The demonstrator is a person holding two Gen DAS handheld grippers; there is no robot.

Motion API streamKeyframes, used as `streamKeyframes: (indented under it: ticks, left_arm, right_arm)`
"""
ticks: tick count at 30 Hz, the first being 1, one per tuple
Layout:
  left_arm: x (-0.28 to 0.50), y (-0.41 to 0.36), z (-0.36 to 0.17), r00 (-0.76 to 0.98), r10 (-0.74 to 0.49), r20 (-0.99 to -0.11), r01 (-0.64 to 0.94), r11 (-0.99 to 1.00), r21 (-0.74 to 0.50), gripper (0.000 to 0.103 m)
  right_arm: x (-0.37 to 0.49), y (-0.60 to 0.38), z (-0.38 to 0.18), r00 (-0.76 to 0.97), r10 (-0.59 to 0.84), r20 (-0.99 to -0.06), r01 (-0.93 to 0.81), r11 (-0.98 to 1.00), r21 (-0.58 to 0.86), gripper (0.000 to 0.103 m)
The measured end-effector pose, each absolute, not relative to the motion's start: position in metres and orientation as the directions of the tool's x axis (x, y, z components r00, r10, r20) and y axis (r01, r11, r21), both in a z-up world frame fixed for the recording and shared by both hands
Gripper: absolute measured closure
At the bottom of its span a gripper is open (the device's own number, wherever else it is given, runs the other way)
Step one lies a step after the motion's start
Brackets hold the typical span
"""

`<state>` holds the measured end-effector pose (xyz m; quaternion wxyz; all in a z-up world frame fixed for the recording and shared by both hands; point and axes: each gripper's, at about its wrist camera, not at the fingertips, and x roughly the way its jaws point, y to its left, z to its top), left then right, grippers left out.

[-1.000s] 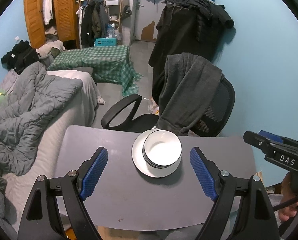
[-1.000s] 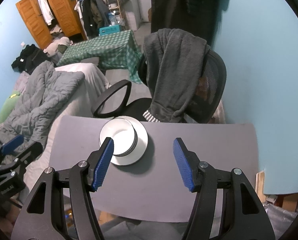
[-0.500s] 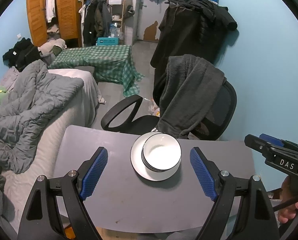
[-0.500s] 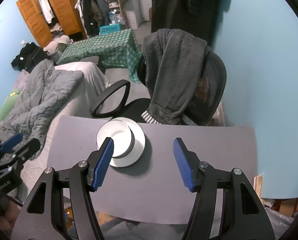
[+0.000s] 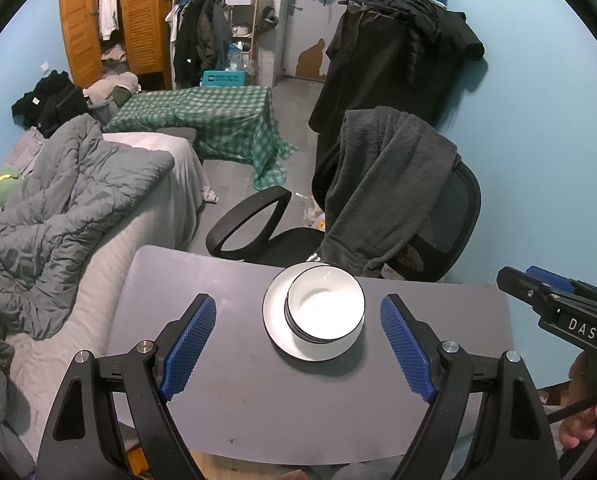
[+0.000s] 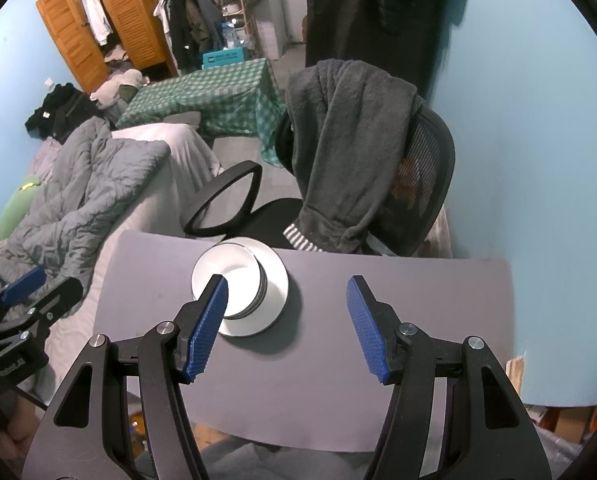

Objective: Organize plates and bowls

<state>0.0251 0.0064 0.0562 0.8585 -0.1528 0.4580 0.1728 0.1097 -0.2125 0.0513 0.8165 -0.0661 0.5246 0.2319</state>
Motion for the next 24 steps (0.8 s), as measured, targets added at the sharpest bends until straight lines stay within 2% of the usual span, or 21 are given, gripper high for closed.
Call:
streamKeyframes:
  ticks: [24]
  left_arm:
    - [0.0273,0.0035,0.0564,0.518,0.141,-0.844,-0.421,0.900,-0.108,0.017]
  right_arm:
    - [0.1159,-0.2168,0.0512,0.332,0.312,-0.890,-0.449,0.882,0.141,0.043]
